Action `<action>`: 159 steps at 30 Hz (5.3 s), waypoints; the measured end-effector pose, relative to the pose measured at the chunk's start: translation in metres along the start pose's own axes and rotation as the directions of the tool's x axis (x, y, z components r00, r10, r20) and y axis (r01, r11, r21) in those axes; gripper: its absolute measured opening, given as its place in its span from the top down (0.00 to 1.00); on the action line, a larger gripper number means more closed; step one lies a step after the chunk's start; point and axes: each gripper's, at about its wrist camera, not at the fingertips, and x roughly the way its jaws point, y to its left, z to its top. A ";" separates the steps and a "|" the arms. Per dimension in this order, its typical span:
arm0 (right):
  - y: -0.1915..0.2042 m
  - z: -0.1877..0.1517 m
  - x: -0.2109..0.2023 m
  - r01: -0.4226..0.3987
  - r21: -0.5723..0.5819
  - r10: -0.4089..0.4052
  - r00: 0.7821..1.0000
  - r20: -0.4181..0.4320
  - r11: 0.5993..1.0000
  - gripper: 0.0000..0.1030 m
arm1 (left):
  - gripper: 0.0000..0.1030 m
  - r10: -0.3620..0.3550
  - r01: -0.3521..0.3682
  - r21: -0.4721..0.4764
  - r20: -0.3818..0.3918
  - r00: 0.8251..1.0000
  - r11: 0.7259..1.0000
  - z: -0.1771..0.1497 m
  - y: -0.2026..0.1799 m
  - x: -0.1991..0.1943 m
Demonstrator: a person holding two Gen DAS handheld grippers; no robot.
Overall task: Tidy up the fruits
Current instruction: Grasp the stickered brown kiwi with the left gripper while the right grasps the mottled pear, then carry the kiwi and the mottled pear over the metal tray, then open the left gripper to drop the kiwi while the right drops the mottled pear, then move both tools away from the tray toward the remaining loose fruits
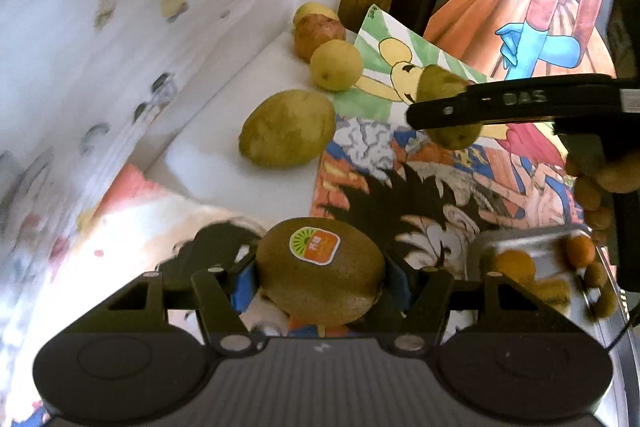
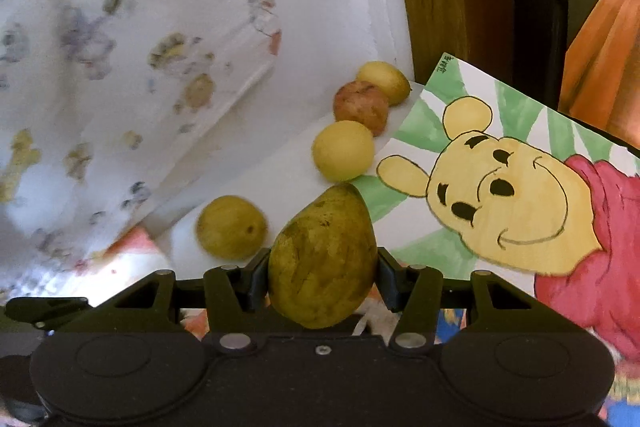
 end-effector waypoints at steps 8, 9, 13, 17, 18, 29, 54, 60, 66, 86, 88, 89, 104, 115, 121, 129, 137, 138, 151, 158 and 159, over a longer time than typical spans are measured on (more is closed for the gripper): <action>0.015 -0.033 -0.063 0.009 0.060 -0.013 0.998 0.068 0.998 0.46 | 0.34 -0.025 0.025 0.007 0.006 1.000 1.000 -0.017 -0.006 -0.026; 0.014 -0.038 -0.071 0.012 0.075 -0.018 0.997 0.075 0.997 0.46 | 0.34 -0.030 0.030 0.012 0.009 0.999 0.999 -0.019 -0.009 -0.030; 0.011 -0.064 -0.107 0.058 0.127 -0.070 0.993 0.093 0.990 0.46 | 0.34 -0.060 0.060 0.032 0.010 0.998 0.998 -0.026 -0.020 -0.043; 0.006 -0.093 -0.140 0.104 0.199 -0.125 0.988 0.093 0.974 0.46 | 0.34 -0.093 0.092 0.072 0.005 0.996 0.993 -0.034 -0.033 -0.055; 0.006 -0.100 -0.147 0.116 0.216 -0.139 0.986 0.094 0.969 0.46 | 0.34 -0.103 0.102 0.085 0.001 0.995 0.991 -0.036 -0.037 -0.058; -0.005 -0.171 -0.207 0.243 0.436 -0.309 0.947 0.086 0.867 0.46 | 0.34 -0.177 0.184 0.194 -0.052 0.983 0.964 -0.061 -0.082 -0.078; -0.020 -0.200 -0.203 0.278 0.312 -0.293 0.956 0.003 0.909 0.46 | 0.34 -0.197 0.218 0.229 -0.112 0.974 0.949 -0.102 -0.137 -0.078; -0.029 -0.192 -0.193 0.250 0.256 -0.257 0.966 -0.007 0.934 0.46 | 0.34 -0.166 0.185 0.212 -0.104 0.981 0.960 -0.104 -0.145 -0.070; -0.032 -0.184 -0.182 0.240 0.159 -0.240 0.971 -0.021 0.958 0.46 | 0.34 -0.146 0.165 0.212 -0.104 0.984 0.963 -0.107 -0.149 -0.066; -0.041 -0.178 -0.169 0.188 0.093 -0.186 0.982 -0.025 0.978 0.46 | 0.34 -0.114 0.133 0.187 -0.109 0.987 0.973 -0.114 -0.158 -0.061; -0.041 -0.178 -0.169 0.188 0.091 -0.186 0.982 -0.025 0.978 0.46 | 0.34 -0.110 0.129 0.185 -0.109 0.988 0.974 -0.114 -0.159 -0.061; -0.040 -0.178 -0.169 0.188 0.092 -0.187 0.982 -0.025 0.978 0.46 | 0.34 -0.109 0.128 0.185 -0.109 0.988 0.974 -0.114 -0.159 -0.061; -0.045 -0.183 -0.177 0.197 0.157 -0.196 0.980 -0.023 0.968 0.44 | 0.28 -0.113 0.140 0.210 -0.136 0.984 0.968 -0.114 -0.161 -0.064; -0.015 -0.194 -0.203 0.274 0.216 -0.284 0.959 0.013 0.937 0.29 | 0.16 -0.150 0.165 0.224 -0.081 0.985 0.961 -0.119 -0.147 -0.091; 0.021 -0.208 -0.219 0.325 0.245 -0.341 0.940 0.025 0.914 0.16 | 0.04 -0.150 0.153 0.216 -0.029 0.988 0.964 -0.124 -0.123 -0.112; 0.073 -0.234 -0.241 0.379 0.302 -0.406 0.913 0.032 0.875 0.02 | 0.01 -0.120 0.120 0.205 -0.015 0.993 0.971 -0.137 -0.089 -0.141; 0.120 -0.267 -0.259 0.426 0.354 -0.448 0.894 -0.021 0.832 0.01 | 0.01 -0.106 0.110 0.225 -0.027 0.994 0.968 -0.155 -0.059 -0.169; 0.126 -0.271 -0.260 0.430 0.360 -0.451 0.892 -0.029 0.828 0.01 | 0.01 -0.104 0.108 0.227 -0.030 0.994 0.968 -0.157 -0.056 -0.172; 0.175 -0.295 -0.254 0.403 0.382 -0.400 0.912 -0.093 0.831 0.01 | 0.01 -0.053 0.068 0.217 -0.075 0.996 0.974 -0.183 -0.012 -0.197; 0.185 -0.293 -0.244 0.367 0.364 -0.355 0.929 -0.104 0.856 0.01 | 0.01 -0.020 0.036 0.204 -0.076 0.997 0.978 -0.186 0.000 -0.200; 0.186 -0.292 -0.242 0.362 0.359 -0.348 0.932 -0.104 0.860 0.01 | 0.01 -0.016 0.031 0.201 -0.076 0.997 0.979 -0.186 0.001 -0.200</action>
